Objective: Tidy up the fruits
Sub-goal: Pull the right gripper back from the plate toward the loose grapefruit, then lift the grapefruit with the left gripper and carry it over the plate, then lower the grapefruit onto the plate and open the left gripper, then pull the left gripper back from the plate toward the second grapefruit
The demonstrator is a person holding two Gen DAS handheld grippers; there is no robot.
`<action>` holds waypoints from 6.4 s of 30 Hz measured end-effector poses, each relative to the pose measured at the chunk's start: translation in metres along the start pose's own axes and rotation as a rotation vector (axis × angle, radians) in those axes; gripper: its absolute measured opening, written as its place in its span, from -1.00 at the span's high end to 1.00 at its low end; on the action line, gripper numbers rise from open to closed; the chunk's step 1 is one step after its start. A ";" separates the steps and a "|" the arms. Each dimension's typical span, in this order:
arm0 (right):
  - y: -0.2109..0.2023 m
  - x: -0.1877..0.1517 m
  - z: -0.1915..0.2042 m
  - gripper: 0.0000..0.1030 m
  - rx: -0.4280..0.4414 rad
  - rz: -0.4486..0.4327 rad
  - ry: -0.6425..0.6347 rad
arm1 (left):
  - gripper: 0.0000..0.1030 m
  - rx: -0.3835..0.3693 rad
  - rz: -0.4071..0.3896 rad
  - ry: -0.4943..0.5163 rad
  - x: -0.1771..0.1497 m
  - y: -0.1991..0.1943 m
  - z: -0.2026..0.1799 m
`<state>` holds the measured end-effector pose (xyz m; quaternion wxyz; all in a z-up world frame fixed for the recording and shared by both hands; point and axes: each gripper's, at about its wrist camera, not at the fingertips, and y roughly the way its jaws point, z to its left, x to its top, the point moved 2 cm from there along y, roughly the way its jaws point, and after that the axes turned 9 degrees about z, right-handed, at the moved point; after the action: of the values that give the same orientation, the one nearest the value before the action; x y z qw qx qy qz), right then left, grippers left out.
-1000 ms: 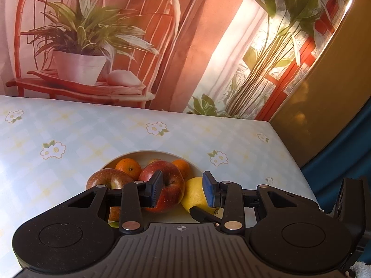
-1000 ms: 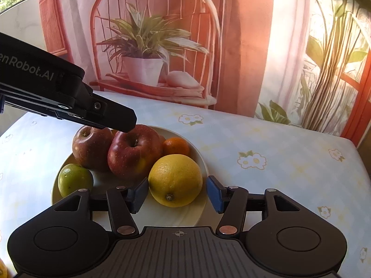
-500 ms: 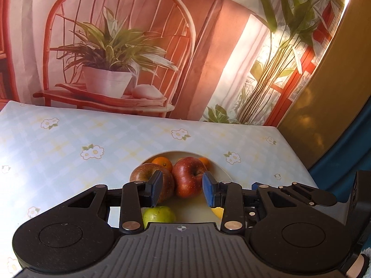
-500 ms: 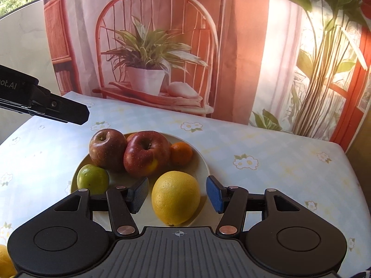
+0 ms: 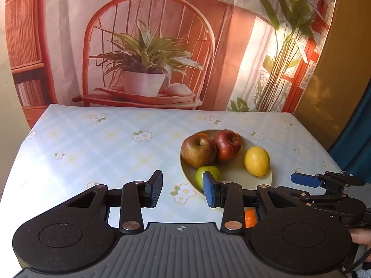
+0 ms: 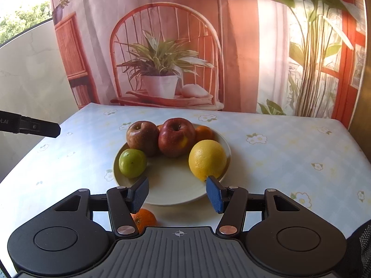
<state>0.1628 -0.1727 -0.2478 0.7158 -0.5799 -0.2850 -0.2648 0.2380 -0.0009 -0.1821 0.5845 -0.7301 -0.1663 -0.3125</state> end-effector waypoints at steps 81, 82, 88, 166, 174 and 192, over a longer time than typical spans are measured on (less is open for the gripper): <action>0.012 -0.048 0.129 0.01 0.164 0.186 -0.315 | 0.13 -0.144 0.131 -0.176 -0.071 0.035 0.026; 0.014 -0.048 0.132 0.01 0.168 0.195 -0.327 | 0.13 -0.146 0.133 -0.172 -0.070 0.036 0.025; 0.028 -0.045 0.137 0.02 0.190 0.222 -0.306 | 0.14 -0.175 0.155 -0.139 -0.064 0.049 0.016; 0.083 0.038 -0.001 0.05 0.111 0.172 -0.116 | 0.14 -0.292 0.261 -0.056 0.057 0.139 -0.062; 0.088 0.037 -0.005 0.06 0.113 0.141 -0.124 | 0.18 -0.291 0.206 -0.112 0.064 0.127 -0.046; 0.051 0.026 -0.008 0.02 0.068 0.031 -0.062 | 0.17 -0.113 0.034 -0.112 0.035 0.049 -0.027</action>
<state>0.2175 -0.1721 -0.2651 0.7298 -0.5676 -0.3070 -0.2258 0.2873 -0.0436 -0.1925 0.5374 -0.7810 -0.1684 -0.2701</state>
